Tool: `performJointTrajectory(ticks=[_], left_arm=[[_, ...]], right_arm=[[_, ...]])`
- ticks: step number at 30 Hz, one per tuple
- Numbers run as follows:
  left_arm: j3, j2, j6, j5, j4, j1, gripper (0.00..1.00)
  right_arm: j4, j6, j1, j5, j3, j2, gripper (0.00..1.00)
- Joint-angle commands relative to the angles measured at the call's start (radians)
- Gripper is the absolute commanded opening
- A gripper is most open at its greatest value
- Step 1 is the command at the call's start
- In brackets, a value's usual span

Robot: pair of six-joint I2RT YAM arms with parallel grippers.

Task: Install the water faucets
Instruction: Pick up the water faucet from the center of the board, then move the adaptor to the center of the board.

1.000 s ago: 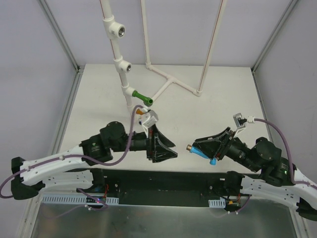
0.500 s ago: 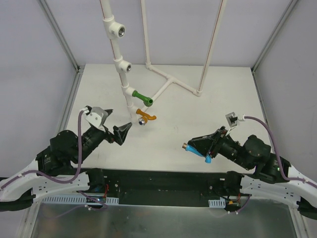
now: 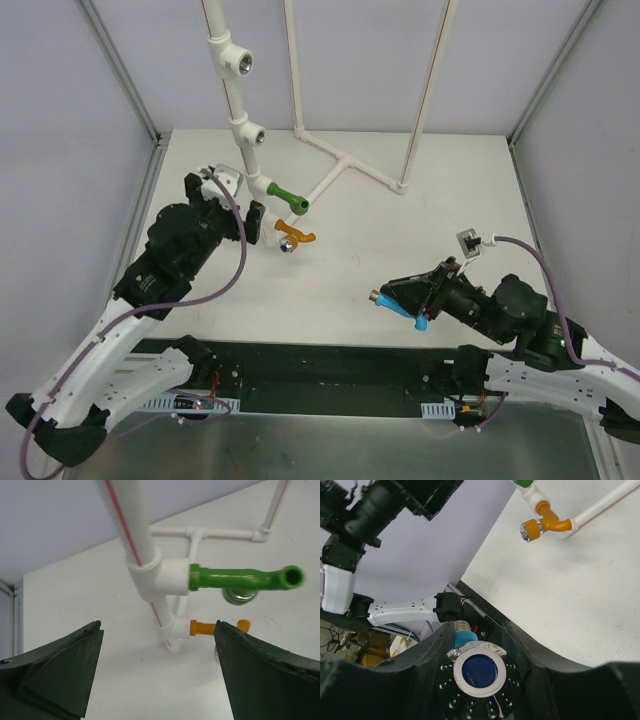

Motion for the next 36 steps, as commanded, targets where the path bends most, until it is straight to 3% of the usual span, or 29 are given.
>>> performJointTrajectory(ticks=[1,6,10,14,21,25,28,29,31,33,36], left_arm=[[0.006,0.019,-0.167,0.44,0.073,0.309,0.95],[0.041,0.069,-0.175,0.562,0.142,0.413,0.96],[0.015,0.117,-0.181,0.68,0.297,0.441,0.96],[-0.028,0.175,-0.181,0.691,0.435,0.479,0.95],[-0.022,0.336,-0.247,0.776,0.641,0.581,0.84],[0.03,0.433,-0.318,0.841,0.727,0.59,0.67],[0.081,0.491,-0.399,0.975,0.753,0.59,0.48],[0.087,0.503,-0.439,1.019,0.77,0.588,0.38],[0.098,0.513,-0.517,1.114,0.779,0.587,0.0],[0.067,0.476,-0.591,1.146,0.779,0.57,0.0],[-0.015,0.378,-0.559,1.125,0.701,0.498,0.0]], right_arm=[[0.054,0.022,0.006,0.001,-0.002,-0.035,0.0],[0.041,0.015,0.004,0.001,-0.002,-0.04,0.0],[0.034,0.014,0.006,0.005,-0.008,-0.044,0.0],[0.012,0.011,0.006,0.027,-0.002,-0.061,0.0],[-0.057,-0.002,0.006,0.048,0.03,-0.092,0.0],[-0.081,-0.005,0.006,0.06,0.035,-0.112,0.0],[-0.091,-0.01,0.006,0.07,0.032,-0.124,0.0],[-0.095,-0.013,0.004,0.076,0.03,-0.127,0.0],[-0.111,-0.031,0.004,0.091,0.038,-0.124,0.0],[-0.132,-0.054,0.006,0.116,0.056,-0.11,0.0],[-0.155,-0.111,0.004,0.143,0.105,-0.042,0.0]])
